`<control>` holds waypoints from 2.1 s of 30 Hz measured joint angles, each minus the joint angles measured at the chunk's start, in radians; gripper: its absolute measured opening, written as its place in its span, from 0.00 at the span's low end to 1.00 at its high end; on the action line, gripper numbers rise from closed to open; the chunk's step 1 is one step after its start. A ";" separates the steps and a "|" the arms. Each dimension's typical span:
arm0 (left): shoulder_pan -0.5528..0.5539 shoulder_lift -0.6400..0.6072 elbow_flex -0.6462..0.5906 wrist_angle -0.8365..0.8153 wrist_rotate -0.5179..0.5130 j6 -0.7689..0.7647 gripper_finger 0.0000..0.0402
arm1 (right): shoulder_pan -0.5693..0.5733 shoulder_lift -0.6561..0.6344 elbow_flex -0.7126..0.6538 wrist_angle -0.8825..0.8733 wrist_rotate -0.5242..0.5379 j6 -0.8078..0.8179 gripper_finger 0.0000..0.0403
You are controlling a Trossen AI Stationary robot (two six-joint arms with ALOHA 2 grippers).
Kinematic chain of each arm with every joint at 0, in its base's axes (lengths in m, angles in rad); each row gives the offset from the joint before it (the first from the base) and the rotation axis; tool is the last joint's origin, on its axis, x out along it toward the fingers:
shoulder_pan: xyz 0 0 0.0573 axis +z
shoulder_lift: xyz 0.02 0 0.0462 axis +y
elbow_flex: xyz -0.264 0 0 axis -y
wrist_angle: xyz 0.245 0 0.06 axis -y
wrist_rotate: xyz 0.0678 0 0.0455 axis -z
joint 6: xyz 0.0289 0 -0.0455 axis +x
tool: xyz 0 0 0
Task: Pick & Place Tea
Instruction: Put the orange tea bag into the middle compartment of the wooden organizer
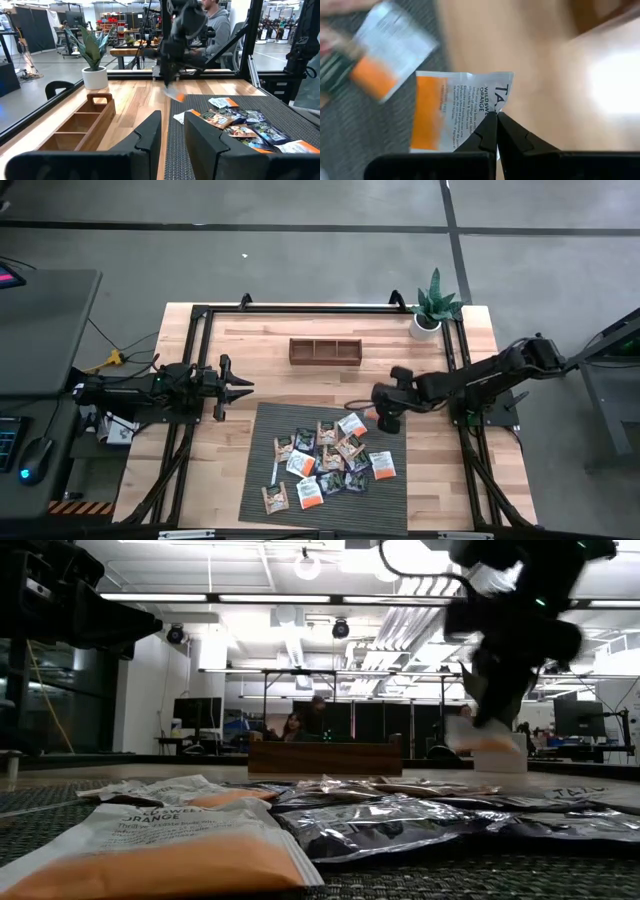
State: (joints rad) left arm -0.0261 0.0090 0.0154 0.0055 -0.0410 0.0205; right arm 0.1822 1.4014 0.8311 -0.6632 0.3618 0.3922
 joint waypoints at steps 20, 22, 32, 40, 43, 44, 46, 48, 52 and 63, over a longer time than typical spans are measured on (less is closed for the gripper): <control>0.000 0.000 0.000 0.000 0.000 0.000 0.21 | -0.068 0.166 0.147 0.159 0.678 -0.562 0.00; 0.000 0.000 0.000 0.000 0.000 0.000 0.21 | -0.084 0.200 0.147 0.221 0.686 -0.636 0.00; 0.000 0.000 0.000 0.000 0.000 0.000 0.21 | -0.169 0.341 0.161 0.617 0.674 -1.014 0.00; 0.000 0.000 0.000 0.000 0.000 0.000 0.21 | -0.234 0.468 0.270 0.784 0.580 -1.227 0.00; 0.000 0.000 0.000 0.000 0.000 0.000 0.21 | -0.261 0.501 0.303 0.783 0.559 -1.239 0.00; 0.000 0.000 0.000 0.000 0.000 0.000 0.21 | -0.270 0.508 0.307 0.786 0.551 -1.243 0.00; 0.000 0.000 0.000 0.000 0.000 0.000 0.21 | -0.285 0.517 0.310 0.796 0.527 -1.247 0.00; 0.000 0.000 0.000 0.000 0.000 0.000 0.21 | -0.298 0.519 0.311 0.800 0.493 -1.246 0.00; 0.000 0.000 0.000 0.000 0.000 0.000 0.21 | -0.312 0.519 0.311 0.807 0.456 -1.242 0.00; 0.000 0.000 0.000 0.000 0.000 0.000 0.21 | -0.346 0.519 0.311 0.820 0.364 -1.247 0.00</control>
State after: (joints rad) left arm -0.0263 0.0086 0.0156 0.0059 -0.0410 0.0206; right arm -0.1635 1.9205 1.1419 0.1566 0.7257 -0.8543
